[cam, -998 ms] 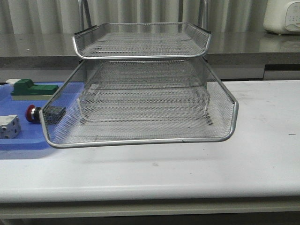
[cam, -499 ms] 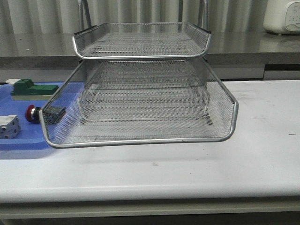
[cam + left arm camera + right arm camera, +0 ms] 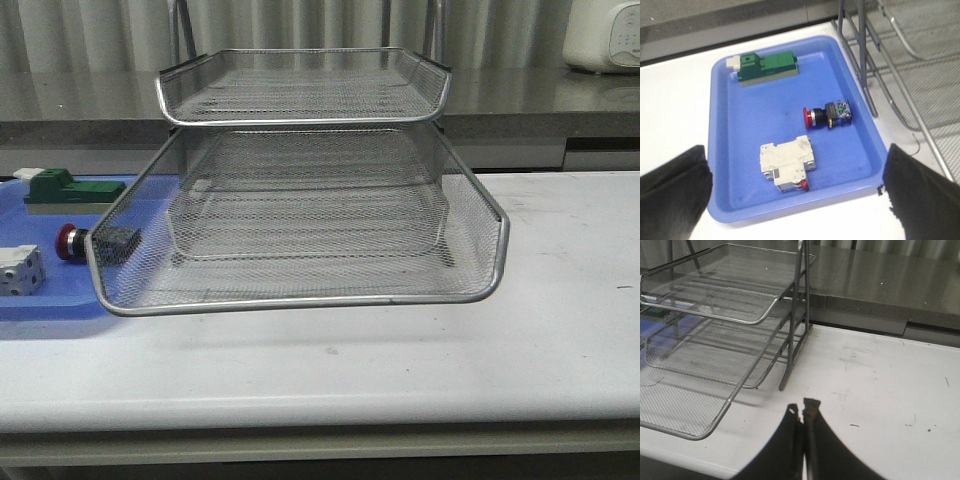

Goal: Place button on rack with both arms

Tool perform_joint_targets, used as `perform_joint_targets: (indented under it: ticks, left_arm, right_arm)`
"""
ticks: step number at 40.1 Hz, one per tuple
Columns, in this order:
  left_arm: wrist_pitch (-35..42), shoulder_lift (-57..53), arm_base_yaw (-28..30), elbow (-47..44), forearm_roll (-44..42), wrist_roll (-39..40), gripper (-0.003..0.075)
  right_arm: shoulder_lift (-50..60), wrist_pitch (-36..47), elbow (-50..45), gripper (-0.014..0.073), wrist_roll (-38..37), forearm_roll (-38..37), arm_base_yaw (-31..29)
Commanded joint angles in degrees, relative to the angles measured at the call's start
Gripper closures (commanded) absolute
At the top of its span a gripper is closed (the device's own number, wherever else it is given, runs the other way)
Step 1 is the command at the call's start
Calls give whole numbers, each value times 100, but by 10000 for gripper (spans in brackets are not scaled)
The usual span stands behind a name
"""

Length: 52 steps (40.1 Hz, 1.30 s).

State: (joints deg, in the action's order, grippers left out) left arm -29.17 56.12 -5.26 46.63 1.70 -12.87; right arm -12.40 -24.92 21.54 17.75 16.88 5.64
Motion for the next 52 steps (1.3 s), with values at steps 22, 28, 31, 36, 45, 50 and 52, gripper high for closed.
perform_joint_targets:
  ticks: [22, 28, 31, 36, 45, 50, 52]
  left_arm:
    - [-2067, 3903, 7, 3407, 53, -2100, 56]
    - [-2297, 4537, 7, 4002, 152, -2350, 57]
    - [-2426, 4859, 7, 4302, 290, -2522, 57]
    - [-2599, 5319, 7, 4721, 363, -2679, 57]
    - [-3052, 6020, 7, 5374, 377, -2791, 57]
    - [-3094, 6297, 7, 5565, 402, -2803, 57]
    - [-3106, 6383, 7, 5611, 459, -2876, 57]
  right_arm:
    - [-58, 470, 137, 653, 10, 2, 10]
    - [-58, 470, 137, 653, 10, 2, 10]
    - [-58, 470, 137, 653, 10, 2, 10]
    - [-58, 470, 137, 653, 10, 2, 10]
    - [-58, 470, 137, 653, 10, 2, 10]
    - [-58, 470, 137, 653, 10, 2, 10]
    - [-58, 470, 137, 653, 10, 2, 10]
